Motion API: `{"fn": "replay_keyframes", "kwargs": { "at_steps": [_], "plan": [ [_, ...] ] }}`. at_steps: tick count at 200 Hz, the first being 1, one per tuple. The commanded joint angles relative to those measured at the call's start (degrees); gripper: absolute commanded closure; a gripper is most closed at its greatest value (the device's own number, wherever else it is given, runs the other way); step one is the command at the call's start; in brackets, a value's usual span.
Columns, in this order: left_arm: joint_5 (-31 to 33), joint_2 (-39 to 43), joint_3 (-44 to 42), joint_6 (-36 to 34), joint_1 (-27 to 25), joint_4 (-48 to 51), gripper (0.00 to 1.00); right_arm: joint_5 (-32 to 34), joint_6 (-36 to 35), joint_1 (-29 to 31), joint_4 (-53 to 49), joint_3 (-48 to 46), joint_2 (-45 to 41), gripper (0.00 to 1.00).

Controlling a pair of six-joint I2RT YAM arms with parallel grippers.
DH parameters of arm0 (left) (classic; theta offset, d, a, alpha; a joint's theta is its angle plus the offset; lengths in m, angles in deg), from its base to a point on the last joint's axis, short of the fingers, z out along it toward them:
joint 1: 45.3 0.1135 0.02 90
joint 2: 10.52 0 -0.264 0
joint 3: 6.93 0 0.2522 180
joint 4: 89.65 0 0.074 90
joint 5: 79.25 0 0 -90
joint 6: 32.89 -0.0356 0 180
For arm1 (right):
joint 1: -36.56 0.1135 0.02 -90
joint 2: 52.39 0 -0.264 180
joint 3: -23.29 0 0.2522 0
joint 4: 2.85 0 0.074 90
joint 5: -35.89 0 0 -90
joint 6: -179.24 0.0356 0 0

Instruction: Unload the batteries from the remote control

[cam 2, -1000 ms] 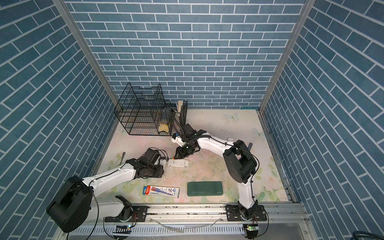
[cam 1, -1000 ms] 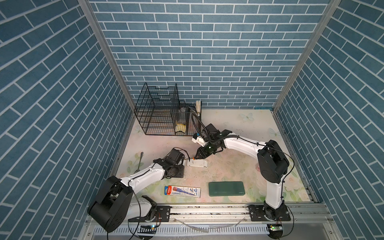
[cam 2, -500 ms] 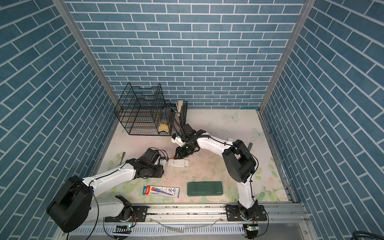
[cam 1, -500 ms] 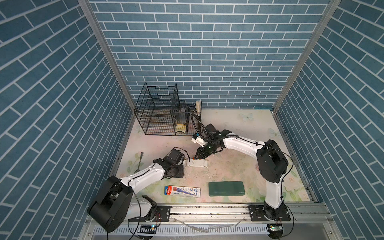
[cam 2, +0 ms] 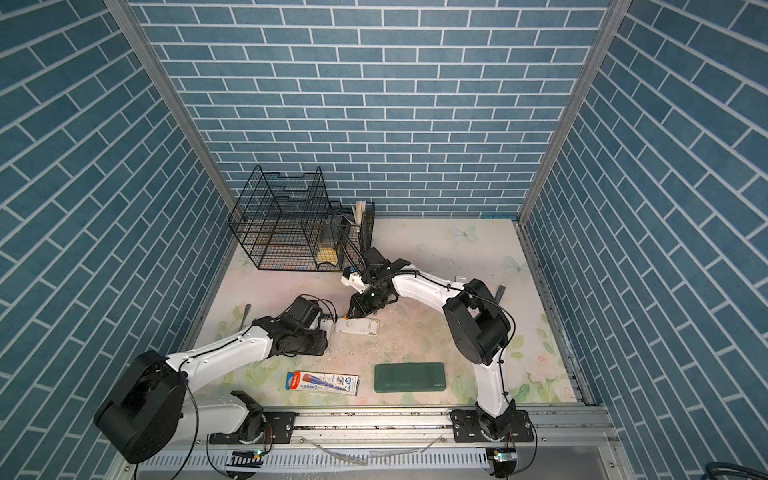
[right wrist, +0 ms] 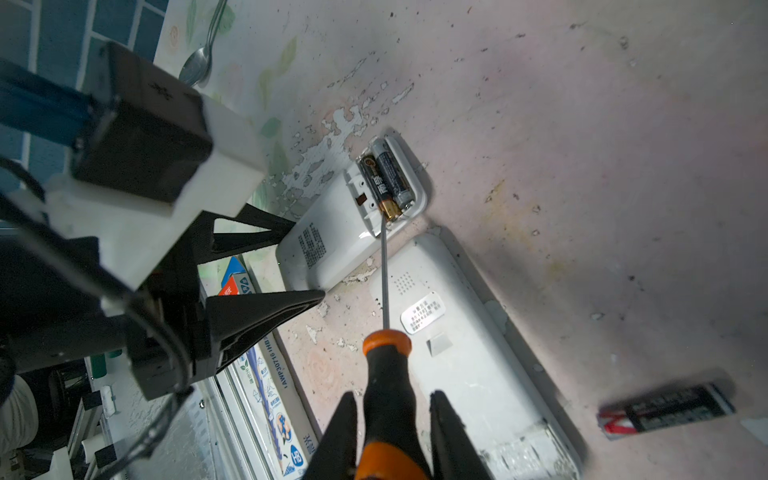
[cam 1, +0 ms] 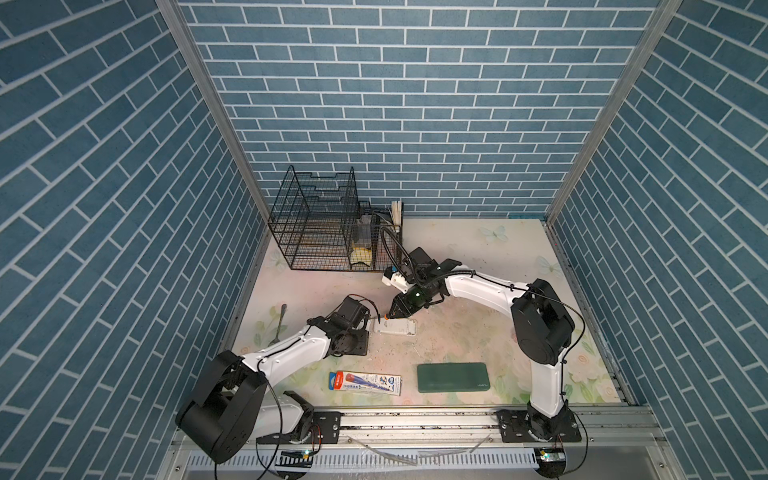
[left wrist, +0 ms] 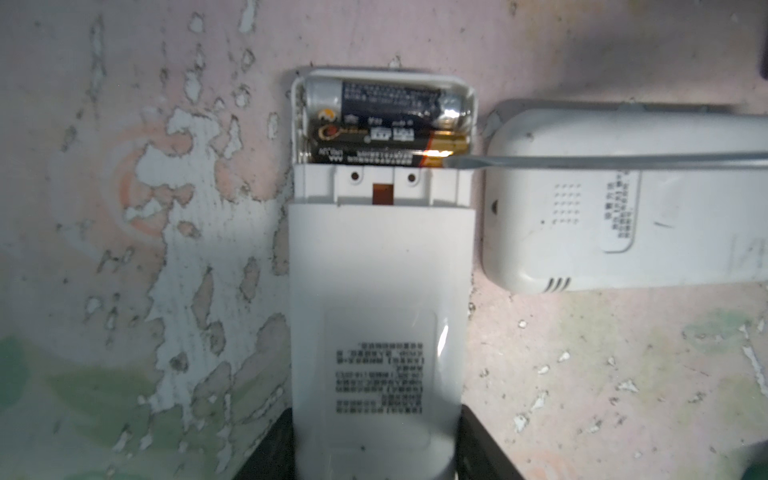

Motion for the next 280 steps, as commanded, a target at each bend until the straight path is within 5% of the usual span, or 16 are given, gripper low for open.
{"fn": "replay_keyframes", "kwargs": {
  "at_steps": [1, 280],
  "plan": [
    [-3.75, -2.47, -2.26, 0.00, -0.51, 2.24, 0.65, 1.46, -1.19, -0.25, -1.74, -0.02, -0.64, 1.00],
    [-3.67, -2.51, -2.25, 0.00, -0.61, 2.23, 0.66, 1.64, -0.98, -1.53, -0.79, -3.19, -2.66, 1.00]
  ]
}}
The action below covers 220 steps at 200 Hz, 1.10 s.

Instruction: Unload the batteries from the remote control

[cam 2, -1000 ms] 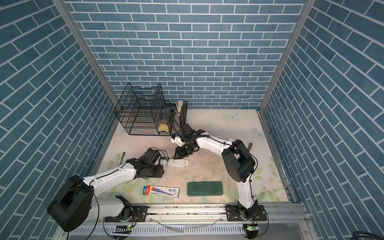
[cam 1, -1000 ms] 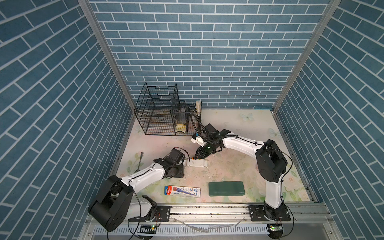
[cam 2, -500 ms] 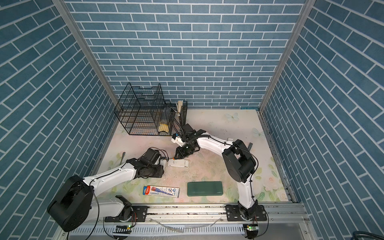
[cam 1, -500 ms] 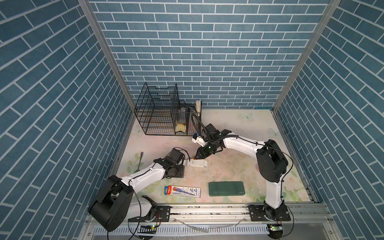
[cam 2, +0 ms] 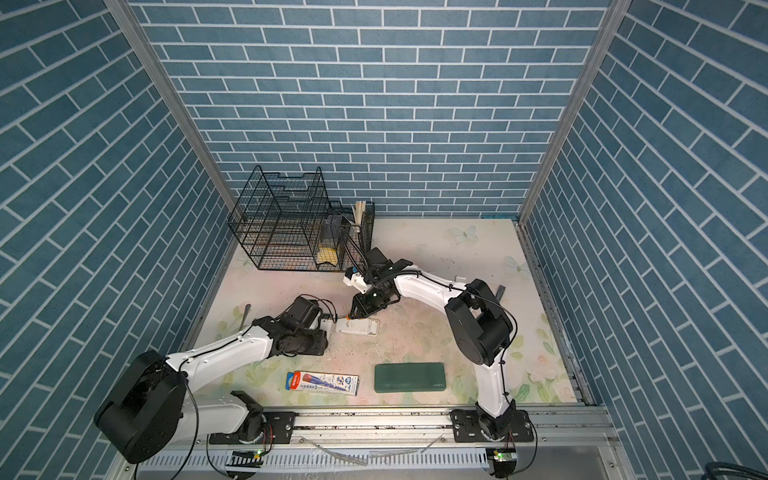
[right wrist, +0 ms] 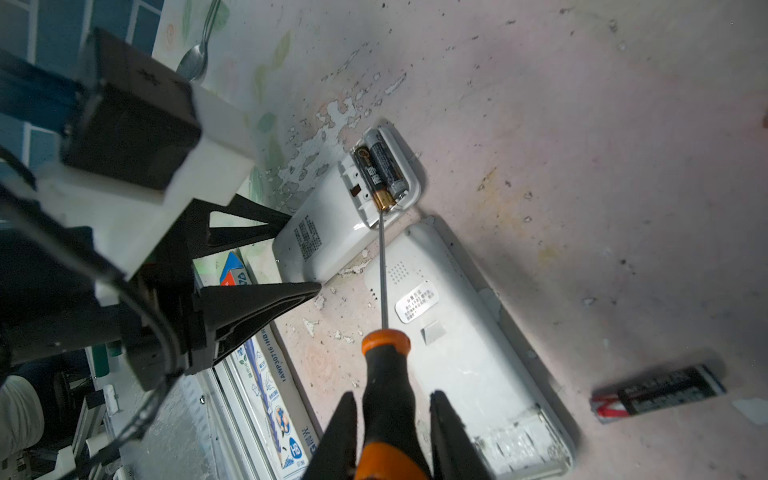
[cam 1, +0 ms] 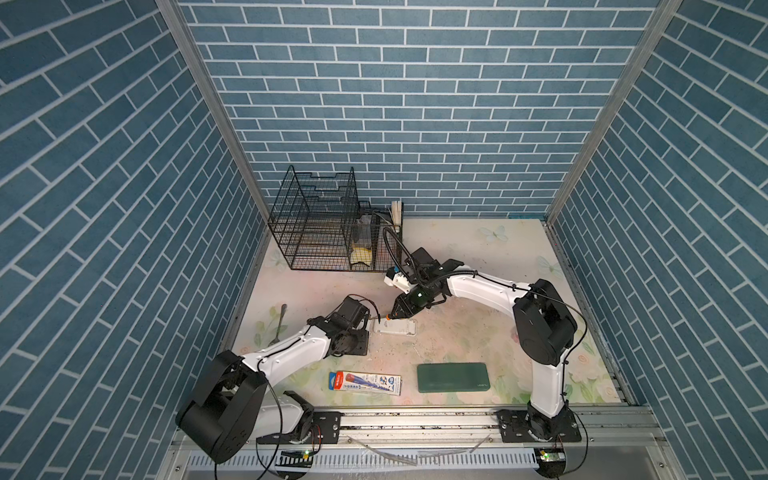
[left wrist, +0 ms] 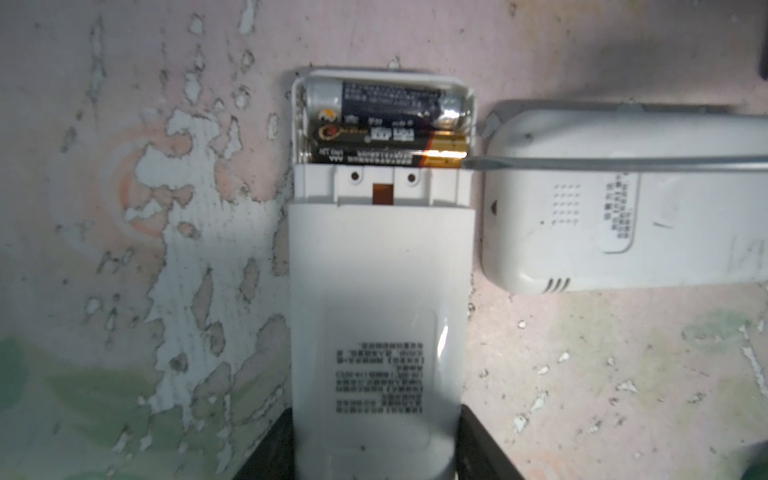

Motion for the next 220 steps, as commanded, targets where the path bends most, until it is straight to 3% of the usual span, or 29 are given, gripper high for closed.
{"fn": "replay_keyframes", "kwargs": {
  "at_steps": [1, 220],
  "plan": [
    [-3.65, -2.51, -2.29, 0.02, -0.59, 2.25, 0.66, 1.74, -0.91, -0.72, -0.70, -1.85, -1.93, 1.00],
    [-3.69, -2.85, -2.05, -0.06, -0.68, 2.31, 0.66, 1.20, -0.54, -1.22, -0.07, -2.74, -2.20, 1.00]
  ]
}}
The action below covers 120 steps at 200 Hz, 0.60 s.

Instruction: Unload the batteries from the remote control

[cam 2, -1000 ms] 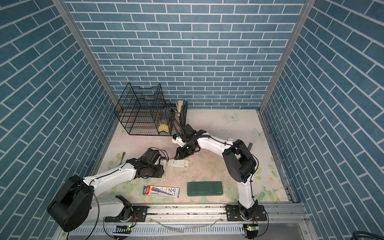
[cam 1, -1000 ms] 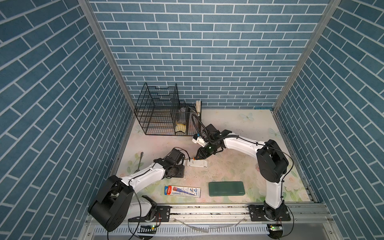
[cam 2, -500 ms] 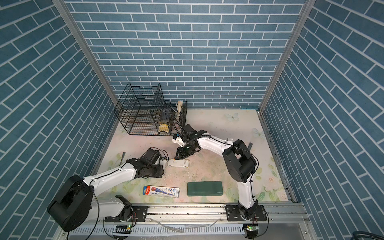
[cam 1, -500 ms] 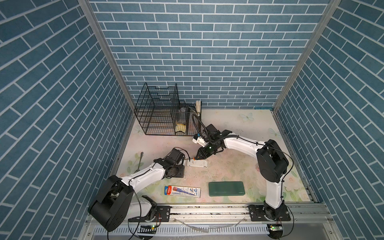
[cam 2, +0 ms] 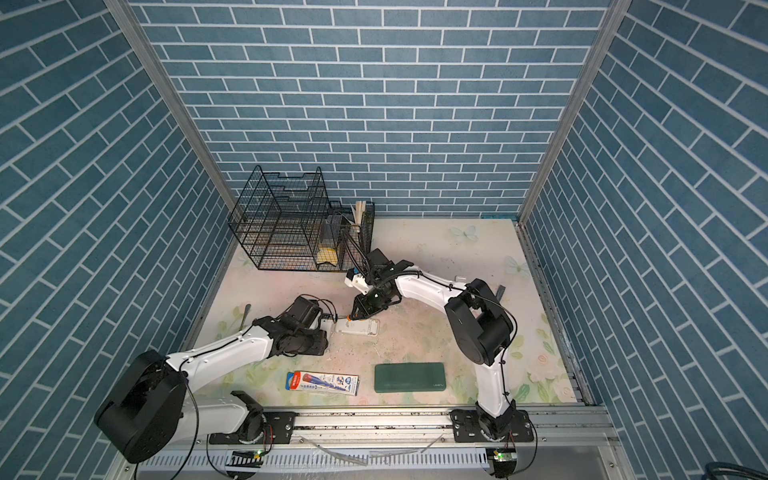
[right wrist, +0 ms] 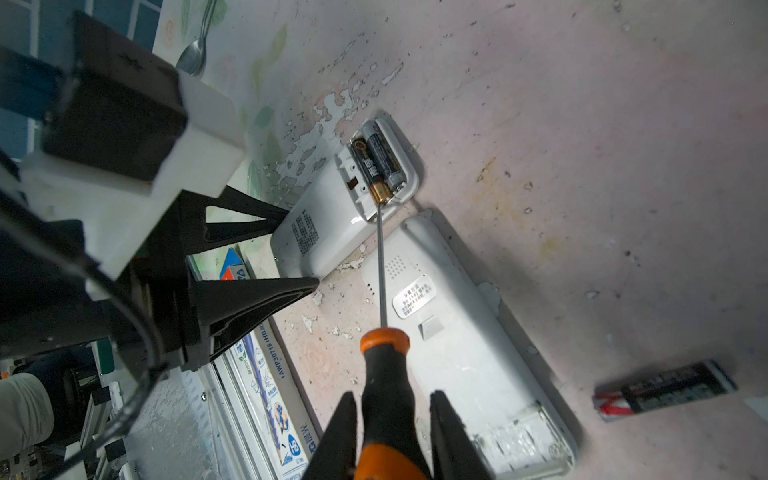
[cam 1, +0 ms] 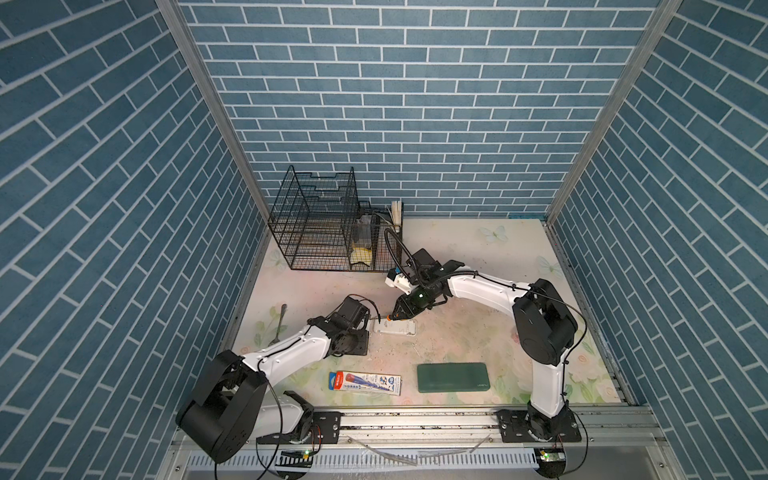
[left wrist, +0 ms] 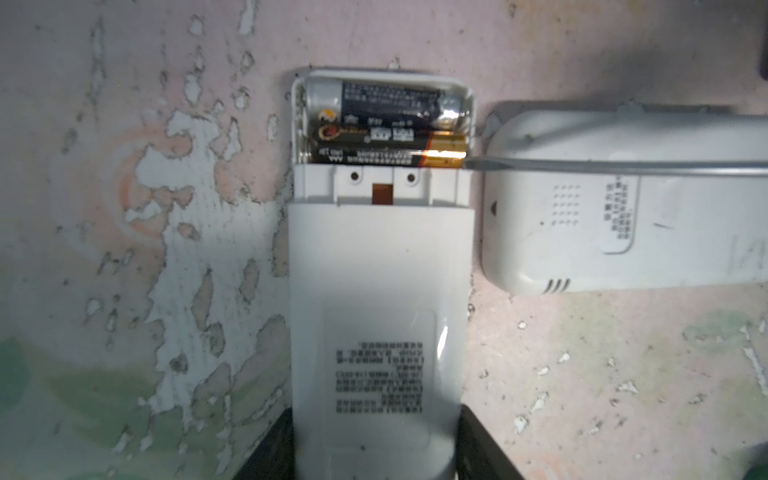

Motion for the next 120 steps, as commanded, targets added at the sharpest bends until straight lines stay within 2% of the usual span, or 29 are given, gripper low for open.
{"fn": "replay_keyframes", "kwargs": {
  "at_steps": [1, 120],
  "plan": [
    [-3.85, -2.75, -2.09, -0.06, -0.63, 2.33, 0.66, 2.06, -0.53, -0.80, -0.67, -1.69, -2.16, 1.00],
    [-3.57, -2.40, -2.10, 0.00, -0.76, 2.41, 0.66, 1.05, -0.16, -0.97, 0.42, -0.98, -1.77, 1.00]
  ]
}}
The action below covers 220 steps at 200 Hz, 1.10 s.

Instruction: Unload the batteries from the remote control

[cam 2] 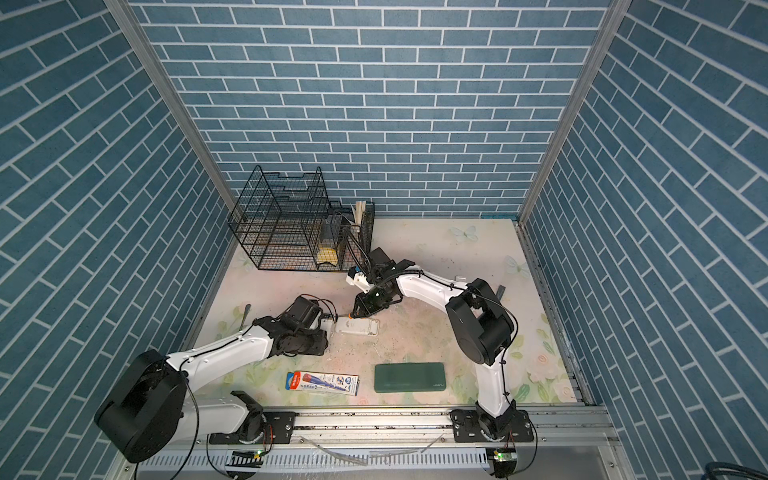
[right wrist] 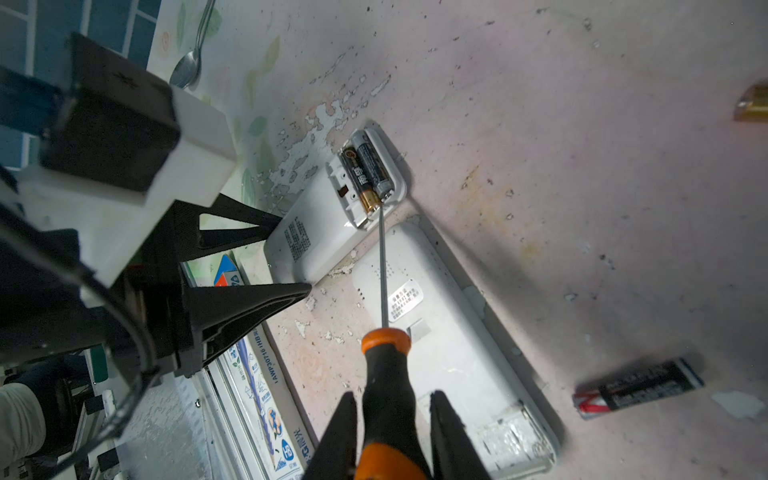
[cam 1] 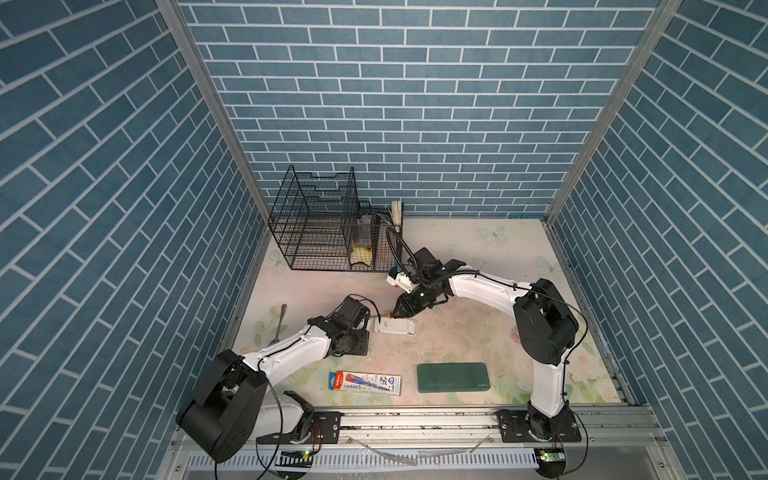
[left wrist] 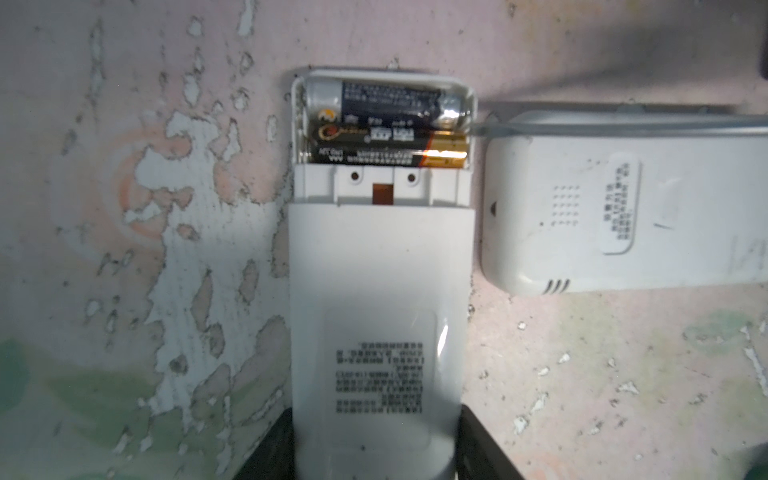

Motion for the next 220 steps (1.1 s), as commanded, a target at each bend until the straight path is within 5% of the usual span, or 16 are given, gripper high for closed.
{"fn": "replay_keyframes", "kwargs": {
  "at_steps": [1, 125, 178, 220],
  "plan": [
    [-3.62, -2.29, -2.16, 0.01, -0.71, 2.39, 0.66, 0.70, -0.23, -0.37, -0.25, -0.74, -1.55, 1.00],
    [-3.13, -2.18, -1.93, 0.06, -0.98, 2.98, 0.66, 0.19, 1.55, -0.43, 3.29, 0.26, -1.57, 1.00],
    [2.27, 0.18, 0.08, 1.53, -0.89, 10.81, 0.29, 2.81, 1.55, -1.50, 2.68, -2.95, -7.14, 1.00],
    [5.08, 2.08, 1.13, 4.33, -0.46, 12.91, 0.20, 4.60, 2.74, -1.84, 3.22, -5.99, -12.60, 1.00]
  ]
}}
